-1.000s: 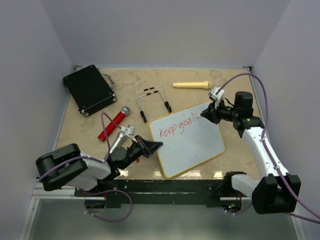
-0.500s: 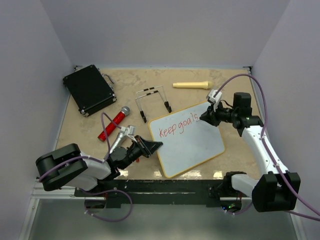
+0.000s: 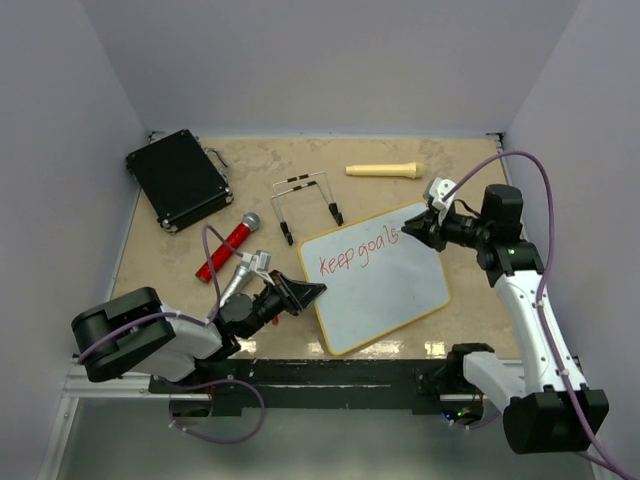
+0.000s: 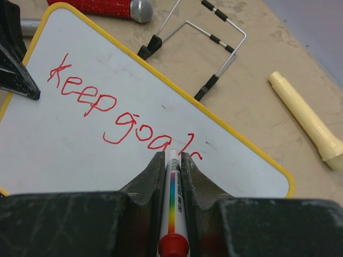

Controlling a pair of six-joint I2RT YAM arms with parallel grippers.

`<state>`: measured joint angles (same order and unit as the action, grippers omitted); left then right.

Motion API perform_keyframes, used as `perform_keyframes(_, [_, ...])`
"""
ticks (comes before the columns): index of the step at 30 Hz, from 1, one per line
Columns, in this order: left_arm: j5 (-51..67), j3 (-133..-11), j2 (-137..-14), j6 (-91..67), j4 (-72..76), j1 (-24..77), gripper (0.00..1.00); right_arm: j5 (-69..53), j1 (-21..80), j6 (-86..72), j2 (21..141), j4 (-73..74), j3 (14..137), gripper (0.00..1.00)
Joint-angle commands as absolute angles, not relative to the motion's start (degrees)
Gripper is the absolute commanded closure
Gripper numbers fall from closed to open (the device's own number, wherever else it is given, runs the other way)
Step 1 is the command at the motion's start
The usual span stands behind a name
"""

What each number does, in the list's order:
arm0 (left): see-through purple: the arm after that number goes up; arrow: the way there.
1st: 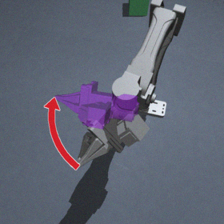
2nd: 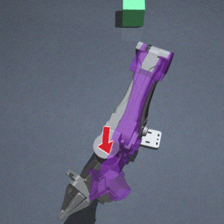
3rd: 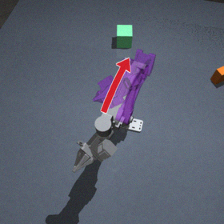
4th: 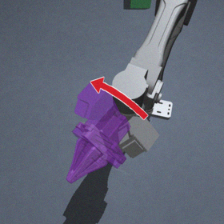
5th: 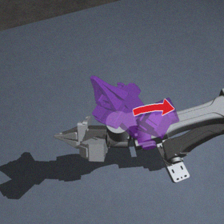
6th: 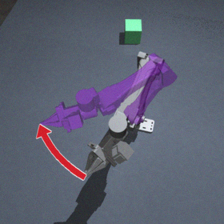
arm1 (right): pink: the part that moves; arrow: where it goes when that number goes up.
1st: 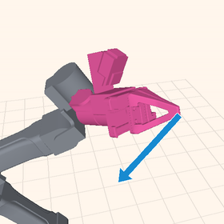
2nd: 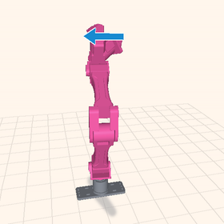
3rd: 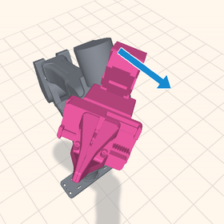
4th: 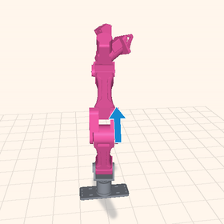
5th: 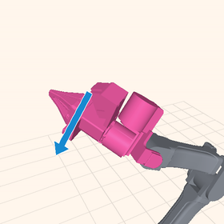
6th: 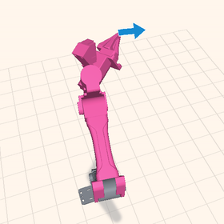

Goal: Write a sentence on the whiteboard

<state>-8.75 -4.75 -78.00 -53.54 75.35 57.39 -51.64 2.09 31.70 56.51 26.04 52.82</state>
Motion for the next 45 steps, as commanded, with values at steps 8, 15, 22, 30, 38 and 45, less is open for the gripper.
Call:
perform_keyframes(8, [-8.44, -3.43, -76.91, -47.37, 78.40, 57.48, 1.00, -48.43, -1.67, 27.34, 55.02, 20.22, 51.77, 1.00])
perform_keyframes(15, [-9.67, -2.55, -74.71, -47.02, 77.78, 57.48, 1.00, -47.46, -2.02, 26.81, 55.72, 19.60, 50.98, 1.00])
perform_keyframes(22, [-9.14, -2.55, -75.06, -46.93, 77.52, 57.48, 1.00, -46.24, -2.29, 30.93, 57.13, 22.58, 52.82, 1.00])
perform_keyframes(30, [-8.44, -2.90, -75.76, -46.93, 77.96, 57.39, 1.00, -51.15, -3.25, 31.47, 60.03, 21.81, 52.47, 1.00])
perform_keyframes(38, [-7.91, -3.34, -76.99, -46.93, 78.92, 57.48, 1.00, -47.82, -3.25, 24.35, 60.20, 12.67, 48.96, 1.00])
perform_keyframes(45, [-7.47, -3.51, -77.17, -46.84, 79.10, 57.48, 1.00, -44.39, -3.16, 23.55, 63.36, 11.85, 48.34, 1.00])
